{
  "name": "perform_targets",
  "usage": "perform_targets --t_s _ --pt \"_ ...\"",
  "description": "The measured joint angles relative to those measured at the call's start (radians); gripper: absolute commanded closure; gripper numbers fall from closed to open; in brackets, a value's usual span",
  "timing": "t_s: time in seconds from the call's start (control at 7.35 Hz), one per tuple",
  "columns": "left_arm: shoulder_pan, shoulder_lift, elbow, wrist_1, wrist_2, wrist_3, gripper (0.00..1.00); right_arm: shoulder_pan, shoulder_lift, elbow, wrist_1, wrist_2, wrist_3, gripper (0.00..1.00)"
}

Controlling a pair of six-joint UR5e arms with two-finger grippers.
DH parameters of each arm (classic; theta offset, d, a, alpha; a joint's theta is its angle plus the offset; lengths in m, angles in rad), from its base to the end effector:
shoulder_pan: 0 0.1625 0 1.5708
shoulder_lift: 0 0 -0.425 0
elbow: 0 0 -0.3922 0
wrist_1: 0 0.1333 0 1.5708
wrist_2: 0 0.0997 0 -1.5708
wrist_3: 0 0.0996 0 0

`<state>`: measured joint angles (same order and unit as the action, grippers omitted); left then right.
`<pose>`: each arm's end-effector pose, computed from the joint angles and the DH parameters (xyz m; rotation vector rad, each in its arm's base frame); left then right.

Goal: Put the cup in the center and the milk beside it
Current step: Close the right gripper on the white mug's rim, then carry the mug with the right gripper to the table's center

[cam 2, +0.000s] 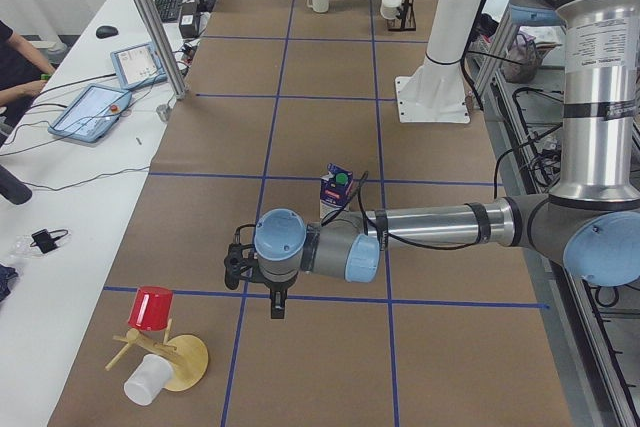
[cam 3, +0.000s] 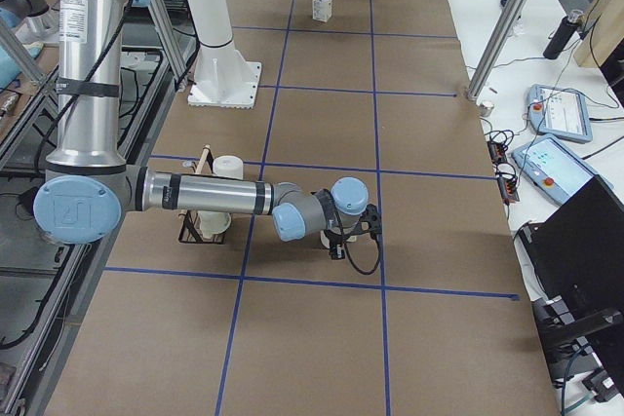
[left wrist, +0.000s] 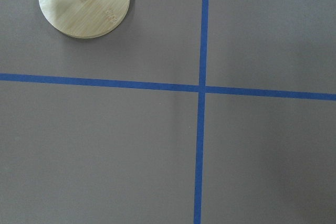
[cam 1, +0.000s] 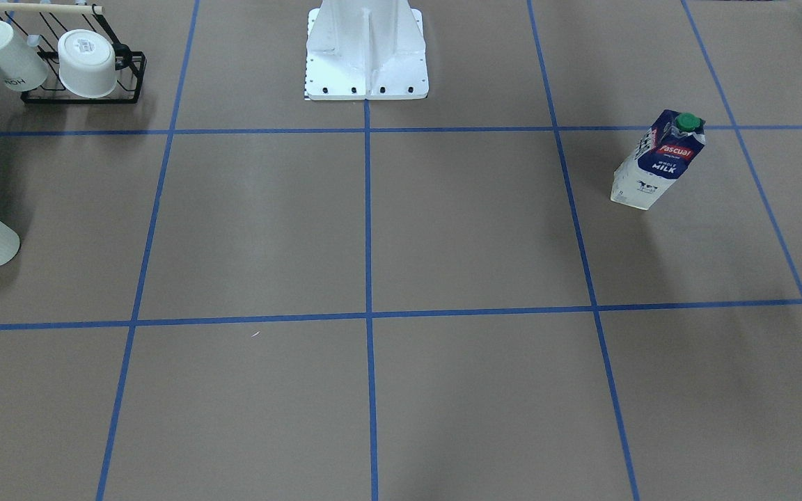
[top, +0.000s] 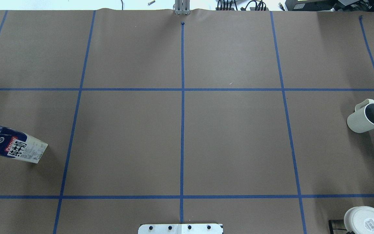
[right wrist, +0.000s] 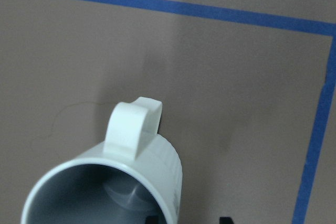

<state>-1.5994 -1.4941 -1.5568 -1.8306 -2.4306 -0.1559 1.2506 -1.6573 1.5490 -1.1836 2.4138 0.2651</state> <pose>-0.0712 -0.4654 0.6691 0.1037 0.8662 -0.1000 -0.0911 -0.4621 0.6646 0.0094 -0.8780 -0.1691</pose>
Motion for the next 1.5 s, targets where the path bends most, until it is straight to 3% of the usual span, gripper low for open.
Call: perform_targets --t_s 0.68,0.95,1.22,1.5 --pt "-0.001 0.002 0.003 0.0 -0.001 0.001 0.02 -0.022 0.083 0.178 -0.014 0.051 0.195 1.0" --pt "-0.002 0.003 0.003 0.001 -0.001 0.002 0.02 -0.116 0.273 0.195 -0.082 0.033 0.216 1.0" --pt "-0.002 0.003 0.006 0.001 -0.001 0.002 0.02 -0.251 0.533 0.194 -0.304 -0.116 0.22 1.0" --pt "-0.002 0.003 0.007 0.002 -0.001 0.001 0.02 -0.37 0.782 0.07 -0.449 -0.276 0.22 1.0"
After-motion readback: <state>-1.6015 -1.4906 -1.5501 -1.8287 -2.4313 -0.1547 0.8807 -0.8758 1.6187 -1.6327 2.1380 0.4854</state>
